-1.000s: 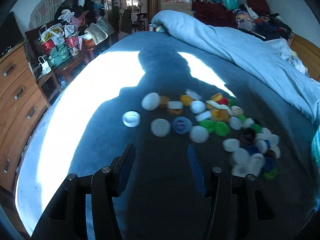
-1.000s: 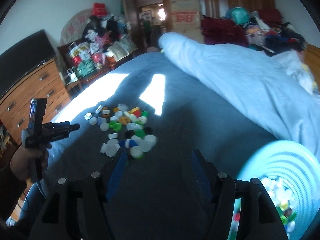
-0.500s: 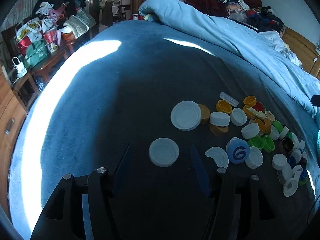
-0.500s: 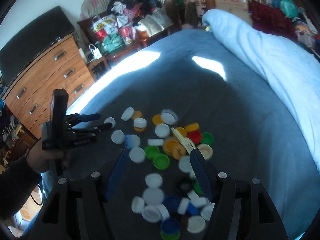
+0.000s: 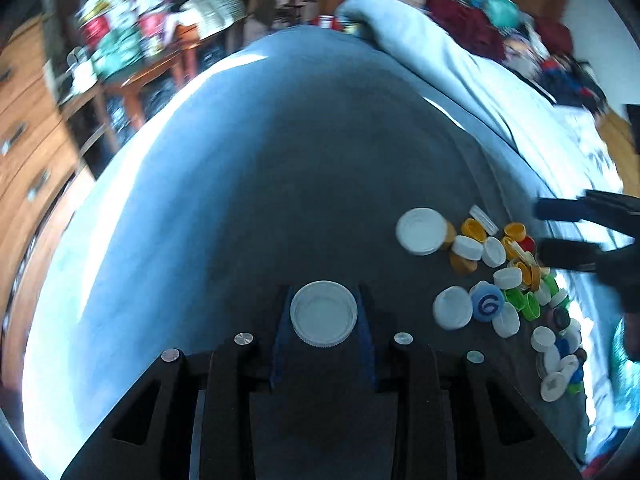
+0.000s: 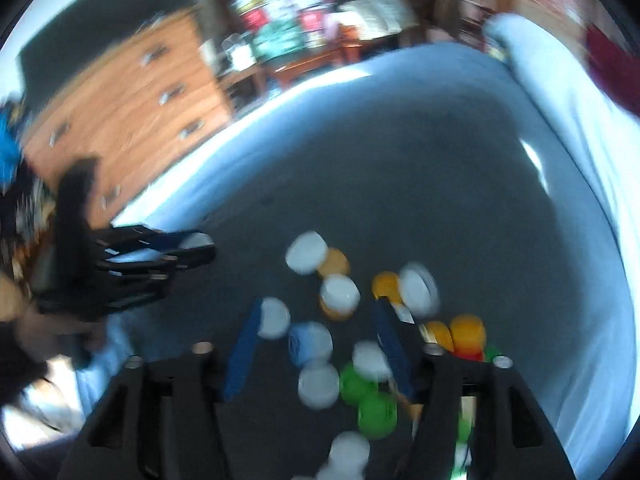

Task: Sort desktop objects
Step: 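Grasp a white cap with the left tool while the right tool grasps a white cap, then carry both white caps over the blue basket and open both tools to drop them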

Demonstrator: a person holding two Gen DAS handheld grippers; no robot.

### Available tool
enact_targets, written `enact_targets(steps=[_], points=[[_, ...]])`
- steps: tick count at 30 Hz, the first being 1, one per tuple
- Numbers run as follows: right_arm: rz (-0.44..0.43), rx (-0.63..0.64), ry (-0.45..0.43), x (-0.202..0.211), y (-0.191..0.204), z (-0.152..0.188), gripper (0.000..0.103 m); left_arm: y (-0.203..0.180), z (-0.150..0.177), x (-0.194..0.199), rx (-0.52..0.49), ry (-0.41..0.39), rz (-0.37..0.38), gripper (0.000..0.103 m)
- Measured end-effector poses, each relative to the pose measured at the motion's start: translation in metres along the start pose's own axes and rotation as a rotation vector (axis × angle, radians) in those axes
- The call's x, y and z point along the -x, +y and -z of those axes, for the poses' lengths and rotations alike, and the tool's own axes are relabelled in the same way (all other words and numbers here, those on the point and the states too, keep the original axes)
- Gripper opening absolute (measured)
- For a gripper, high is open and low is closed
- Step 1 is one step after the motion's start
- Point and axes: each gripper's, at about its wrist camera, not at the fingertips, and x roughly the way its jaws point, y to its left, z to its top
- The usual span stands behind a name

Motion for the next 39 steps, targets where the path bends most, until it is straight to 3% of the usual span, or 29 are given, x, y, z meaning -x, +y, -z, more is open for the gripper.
enact_targets(steps=[3,7,11,14,16,21,27,32,39], points=[[0.052,0.241,0.083,-0.044,0.018,-0.017,0.07,0.013,0.003,0.009,0.034,0.019,-0.005,0.026],[0.057,0.482,0.204,-0.09,0.037,-0.026,0.07,0.023,0.001,0.012,0.063,0.035,0.006,0.026],[0.022,0.484,0.275,-0.114,0.033,-0.035,0.07,0.024,-0.003,0.005,0.085,0.043,0.035,0.027],[0.0,0.431,0.287,-0.114,0.028,-0.043,0.043,0.023,-0.012,0.001,0.089,0.056,0.058,0.027],[-0.005,0.388,0.271,-0.105,0.023,-0.046,0.043,0.018,-0.017,0.002,0.083,0.057,0.07,0.026],[0.002,0.18,0.159,-0.045,-0.001,-0.055,0.043,0.007,-0.035,0.013,0.057,0.081,0.072,0.027],[0.081,-0.054,-0.006,0.074,-0.025,-0.051,0.043,-0.041,-0.081,0.054,-0.039,0.045,0.067,0.026],[0.179,-0.216,-0.102,0.181,-0.033,-0.037,0.043,-0.112,-0.118,0.1,-0.154,0.007,0.103,0.026],[0.317,-0.398,-0.209,0.323,-0.052,-0.001,0.043,-0.225,-0.134,0.153,-0.347,0.013,0.223,0.026]])
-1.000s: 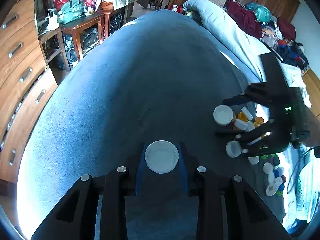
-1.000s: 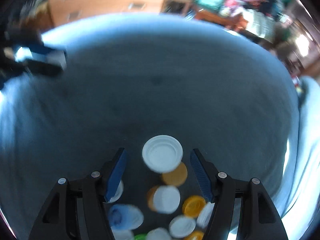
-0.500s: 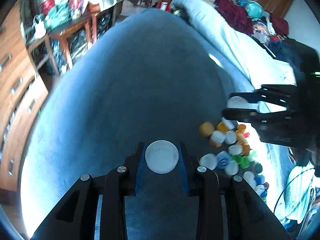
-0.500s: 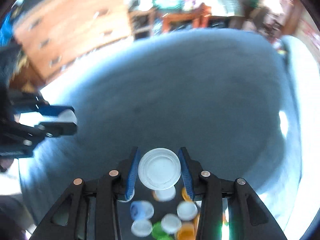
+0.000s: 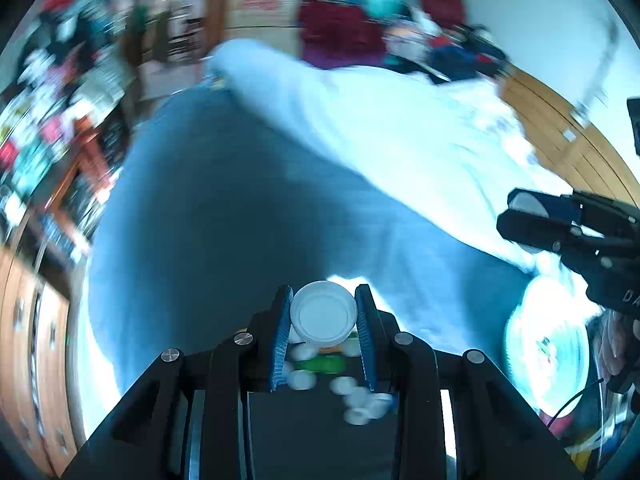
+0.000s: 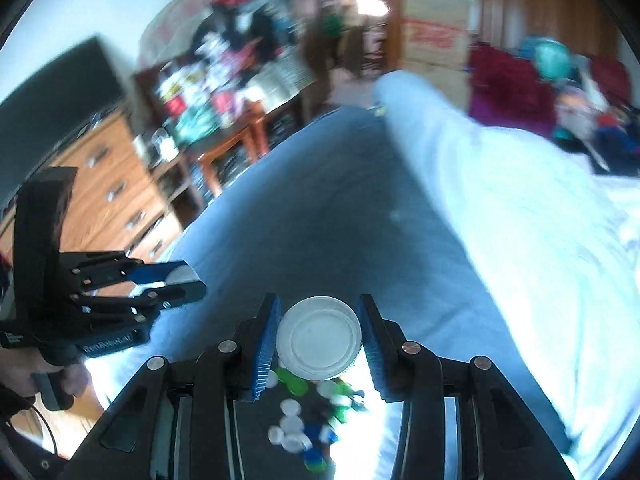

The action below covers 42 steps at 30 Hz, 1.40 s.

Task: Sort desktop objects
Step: 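Carry both white caps over the blue basket and open both tools to drop them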

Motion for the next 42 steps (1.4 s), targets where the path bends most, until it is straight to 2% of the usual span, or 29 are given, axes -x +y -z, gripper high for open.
enact_targets(steps=[4,8,16,20,29,36,42], points=[[0.08,-0.095,-0.032,0.069,-0.041,0.015,0.043,-0.077,-0.027,0.005,-0.136,0.008,0.089,0.026],[0.151,-0.191,-0.045,0.126,-0.089,0.044,0.043,-0.14,-0.046,0.005,-0.22,0.009,0.164,0.026],[0.28,-0.326,-0.077,0.192,-0.15,0.089,0.043,-0.271,-0.063,-0.003,-0.418,0.066,0.31,0.026],[0.334,-0.389,-0.084,0.22,-0.171,0.111,0.043,-0.318,-0.065,-0.003,-0.499,0.084,0.353,0.026],[0.398,-0.526,-0.033,0.238,-0.212,0.165,0.043,-0.394,-0.052,-0.027,-0.583,0.177,0.358,0.026],[0.411,-0.637,0.037,0.24,-0.241,0.208,0.043,-0.422,-0.031,-0.052,-0.62,0.265,0.332,0.026],[0.415,-0.673,0.061,0.238,-0.256,0.223,0.043,-0.436,-0.02,-0.062,-0.646,0.299,0.323,0.026]])
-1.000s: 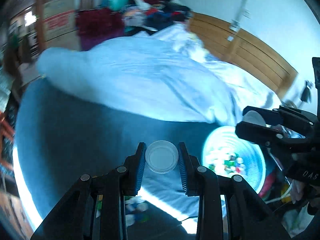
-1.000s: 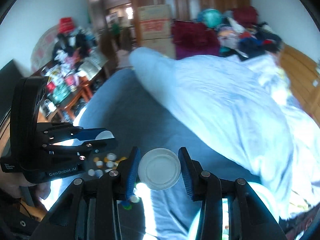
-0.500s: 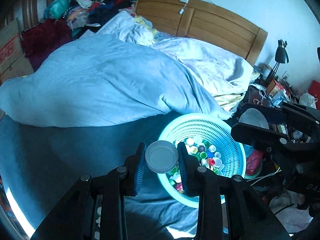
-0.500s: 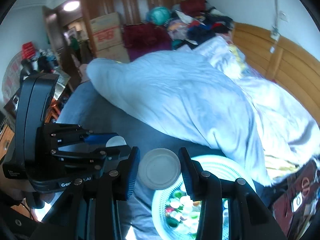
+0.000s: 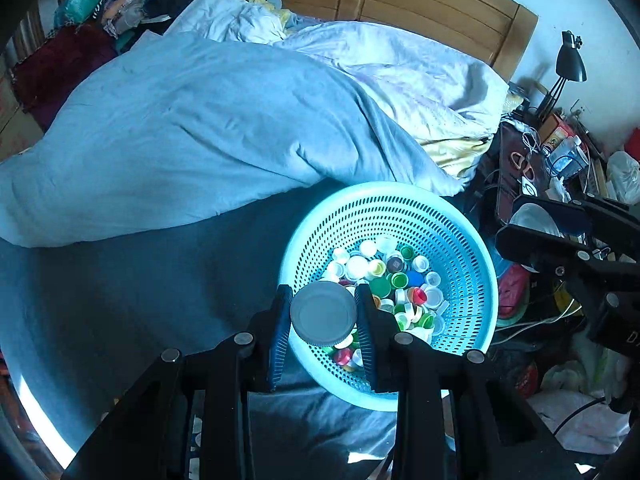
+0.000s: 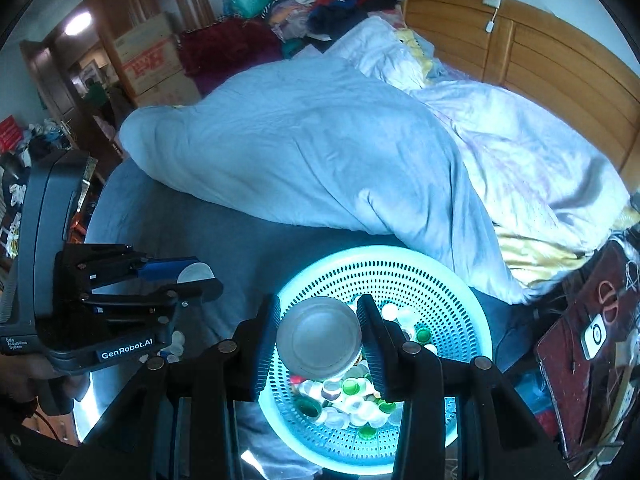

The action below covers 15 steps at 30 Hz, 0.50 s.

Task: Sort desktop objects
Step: 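Carry both white caps over the blue basket and open both tools to drop them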

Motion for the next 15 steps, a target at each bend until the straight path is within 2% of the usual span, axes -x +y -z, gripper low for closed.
enact_targets(steps=[15], points=[[-0.003,-0.012,0.024,-0.01,-0.012,0.009,0.044,-0.005,-0.008,-0.004,0.005,-0.007,0.025,0.026]])
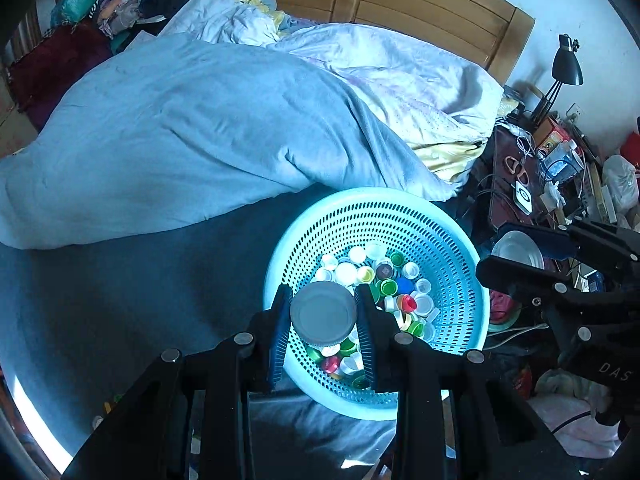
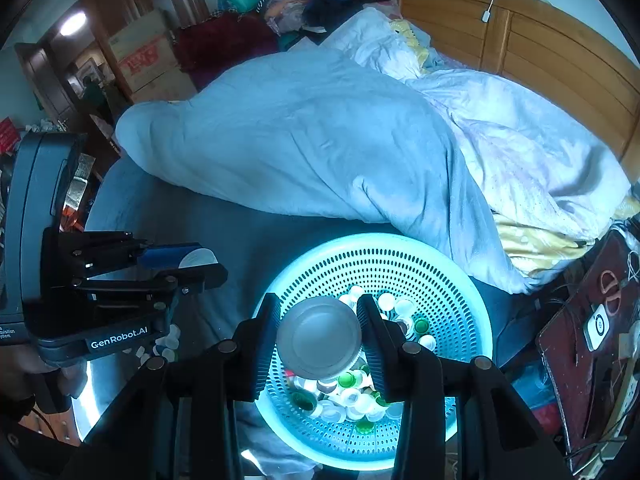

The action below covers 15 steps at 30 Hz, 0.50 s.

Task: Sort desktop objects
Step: 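Carry both white caps over the blue basket and open both tools to drop them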

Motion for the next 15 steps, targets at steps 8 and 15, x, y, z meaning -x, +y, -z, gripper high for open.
enact_targets(steps=[8,15], points=[[0.015,0.007,-0.01,-0.0034,0.0016,0.0016,0.049,0.0007,0.0031,-0.0014,0.011,-0.009,-0.02,0.027],[0.029,-0.003,-0.03,0.0014,-0.0036,0.0021,0.059,-0.001,0.0061,-0.0005,0.016,-0.018,-0.029,0.037]])
